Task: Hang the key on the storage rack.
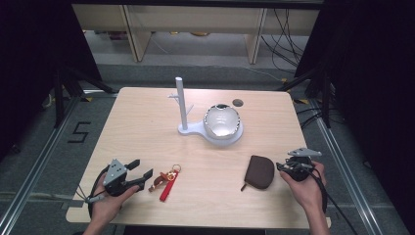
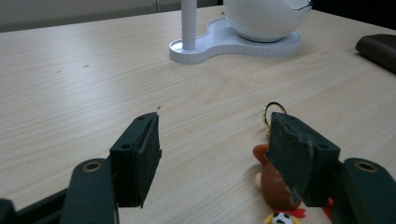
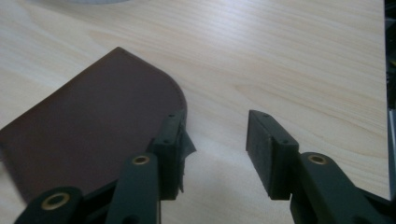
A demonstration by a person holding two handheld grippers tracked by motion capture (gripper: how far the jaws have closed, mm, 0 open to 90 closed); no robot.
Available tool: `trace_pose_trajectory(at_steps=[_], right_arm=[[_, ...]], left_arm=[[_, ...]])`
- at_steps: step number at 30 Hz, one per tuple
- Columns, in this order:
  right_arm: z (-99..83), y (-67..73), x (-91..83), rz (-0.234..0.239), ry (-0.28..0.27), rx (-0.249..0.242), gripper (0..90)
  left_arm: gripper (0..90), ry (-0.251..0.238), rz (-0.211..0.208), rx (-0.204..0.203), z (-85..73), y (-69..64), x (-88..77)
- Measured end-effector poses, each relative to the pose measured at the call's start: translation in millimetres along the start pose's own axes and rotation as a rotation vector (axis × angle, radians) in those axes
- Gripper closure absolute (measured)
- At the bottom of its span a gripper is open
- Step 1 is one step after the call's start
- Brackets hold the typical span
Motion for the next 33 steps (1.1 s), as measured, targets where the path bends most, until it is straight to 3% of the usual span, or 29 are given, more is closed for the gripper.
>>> trace_pose_trajectory(at_steps=[1,3,12,20,24,28,29,32,33], right_arm=[[1.7,0.1,-3.7,0.0,0.012,-0.029,53.6],[4.8,5.8,-9.3,0.018,0.064,-0.027,50.6],[5.7,42.2,-14.3,0.158,0.222,-0.15,34.3],[3.0,56.4,-4.3,0.174,0.284,-0.197,25.5],[4.7,59.3,-1.1,0.156,0.297,-0.193,22.8],[13.0,50.3,2.1,0.16,0.281,-0.128,25.6],[15.9,46.2,5.3,0.162,0.27,-0.131,25.7],[22.8,41.3,10.2,0.147,0.296,-0.103,25.6],[24.5,40.7,11.0,0.141,0.321,-0.071,25.5]], left_arm=[[33.3,0.0,-0.01,0.0,1.0,-0.9,0.7],[33.0,0.006,-0.019,0.003,3.4,-2.6,1.0],[32.5,0.001,-0.055,0.021,10.2,-7.1,0.6],[32.4,0.016,-0.058,0.011,8.8,-8.7,-1.6],[32.3,0.01,-0.073,0.011,8.0,-9.4,-0.7],[32.2,0.016,-0.067,0.008,8.3,-10.2,-2.5],[32.1,0.013,-0.064,0.014,8.4,-10.6,-2.7],[32.1,0.015,-0.057,0.023,8.1,-10.9,-2.9],[32.1,0.017,-0.058,0.019,7.7,-11.1,-2.5]])
Point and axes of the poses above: each handheld gripper's, and its own axes: x roughly forward along the jaws, z roughly out of its top, y roughly to its left, the point moved 2 cm from there along x, roughly forward along the jaws, and after that the axes turned 9 degrees about x, right-handed, at the moved point
